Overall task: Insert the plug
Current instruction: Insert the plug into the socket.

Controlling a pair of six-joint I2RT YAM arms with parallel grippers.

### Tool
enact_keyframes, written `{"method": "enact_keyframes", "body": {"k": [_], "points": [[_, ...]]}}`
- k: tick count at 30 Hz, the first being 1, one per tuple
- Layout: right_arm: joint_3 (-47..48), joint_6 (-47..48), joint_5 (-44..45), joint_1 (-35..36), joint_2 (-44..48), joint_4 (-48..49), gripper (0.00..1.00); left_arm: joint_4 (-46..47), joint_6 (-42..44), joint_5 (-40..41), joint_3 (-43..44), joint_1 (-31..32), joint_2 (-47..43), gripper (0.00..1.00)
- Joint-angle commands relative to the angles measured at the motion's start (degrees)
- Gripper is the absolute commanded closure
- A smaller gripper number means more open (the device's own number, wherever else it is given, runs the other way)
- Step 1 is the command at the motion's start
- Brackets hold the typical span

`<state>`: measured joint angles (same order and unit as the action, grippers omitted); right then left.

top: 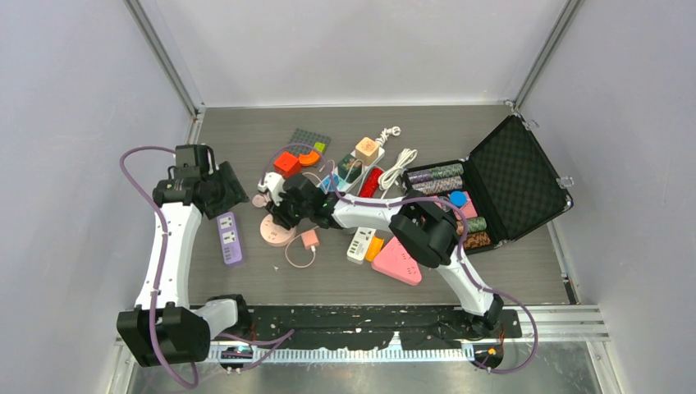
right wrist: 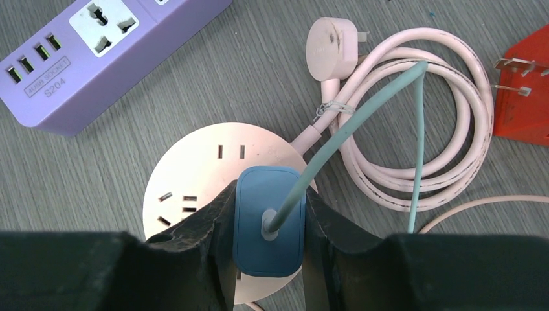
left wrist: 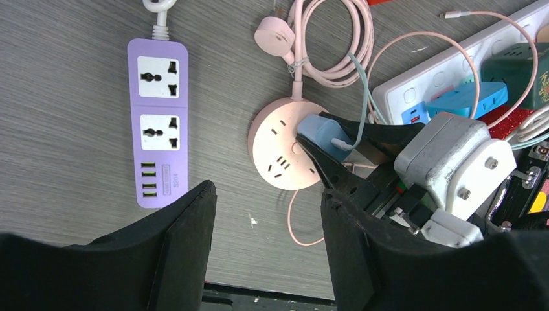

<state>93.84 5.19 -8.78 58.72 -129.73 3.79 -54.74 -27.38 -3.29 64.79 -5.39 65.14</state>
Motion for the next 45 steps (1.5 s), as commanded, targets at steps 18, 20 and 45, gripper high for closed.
{"method": "enact_keyframes", "body": {"k": [18, 20, 45], "points": [[20.6, -6.2, -1.0, -0.1, 0.0, -26.2, 0.25, 0.3, 2.3, 0.2, -0.4, -1.2, -1.2, 0.39], [21.2, -5.9, -0.3, -0.1, -0.6, -27.5, 0.26, 0.2, 2.5, 0.2, -0.5, -1.3, -1.1, 0.39], [22.4, -2.8, 3.5, -0.1, -4.4, -29.8, 0.94, 0.7, 3.1, -0.2, -1.2, -2.4, -0.6, 0.39]]}}
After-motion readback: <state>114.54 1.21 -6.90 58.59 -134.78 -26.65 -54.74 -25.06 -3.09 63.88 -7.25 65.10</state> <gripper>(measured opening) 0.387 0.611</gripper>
